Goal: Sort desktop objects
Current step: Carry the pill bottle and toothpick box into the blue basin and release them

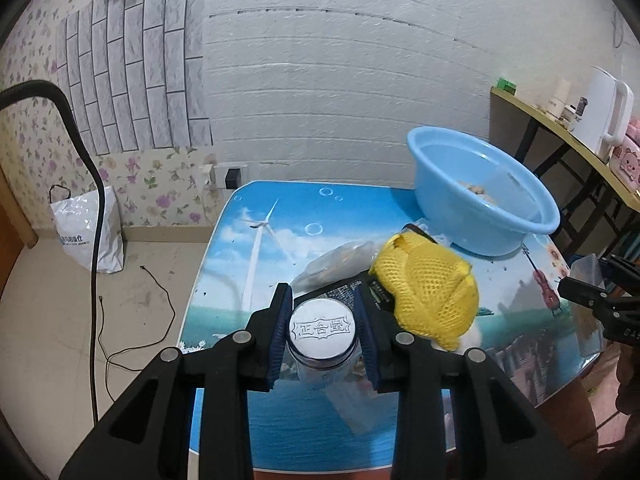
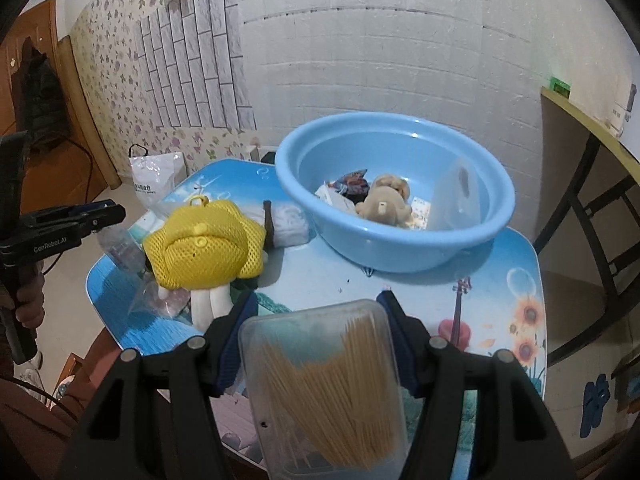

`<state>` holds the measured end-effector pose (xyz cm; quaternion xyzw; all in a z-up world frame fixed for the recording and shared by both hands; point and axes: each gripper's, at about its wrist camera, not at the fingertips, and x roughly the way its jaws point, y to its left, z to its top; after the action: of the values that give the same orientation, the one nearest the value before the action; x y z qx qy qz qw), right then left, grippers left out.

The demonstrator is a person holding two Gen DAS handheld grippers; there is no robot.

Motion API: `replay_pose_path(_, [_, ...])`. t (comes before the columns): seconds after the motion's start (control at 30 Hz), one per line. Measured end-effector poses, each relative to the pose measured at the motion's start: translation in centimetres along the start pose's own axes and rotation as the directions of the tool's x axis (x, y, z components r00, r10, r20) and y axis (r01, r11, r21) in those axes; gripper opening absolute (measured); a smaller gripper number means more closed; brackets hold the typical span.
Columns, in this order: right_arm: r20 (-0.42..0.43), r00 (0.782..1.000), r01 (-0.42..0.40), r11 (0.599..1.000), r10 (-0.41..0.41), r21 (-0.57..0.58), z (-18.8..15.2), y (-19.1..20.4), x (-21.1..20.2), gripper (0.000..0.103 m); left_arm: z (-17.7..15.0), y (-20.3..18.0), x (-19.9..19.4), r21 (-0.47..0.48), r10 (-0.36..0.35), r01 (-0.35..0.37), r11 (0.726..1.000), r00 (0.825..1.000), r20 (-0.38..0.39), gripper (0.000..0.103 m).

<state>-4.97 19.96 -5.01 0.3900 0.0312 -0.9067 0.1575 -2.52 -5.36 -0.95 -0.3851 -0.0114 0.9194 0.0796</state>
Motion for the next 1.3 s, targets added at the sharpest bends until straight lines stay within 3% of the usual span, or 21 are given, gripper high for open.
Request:
replay_pose_path(0.47, [0.075,0.997,-0.030,1.000,0.029,0.000,2.0,-0.8,-1.5,0.061,3.5,-2.2,-2.3,0.047,-0.004,0.001,0.999,0.998,0.060,0.031])
replay_pose_path(0.63, [0.109,0.994,-0.034,0.999,0.033,0.010,3.4,-1.8,-1.9,0.061,5.9,-4.1,-2.4,0.075,-0.040,0.033,0.997,0.996,0.082,0.031])
replay_pose_path(0.93, [0.140,0.990,-0.025,0.999,0.022,0.024,6.3,-4.3,-0.5,0.061,10.5,-9.3,0.0,0.161,-0.160,0.146,0.976,0.984,0.077,0.031])
replay_pose_path(1.3, [0.120,0.993,-0.031,0.998,0.025,0.050,8.4,-7.6,4.2,0.061,13.7,-14.0,4.9,0.251,-0.195,0.181,0.951,0.980,0.030,0.031])
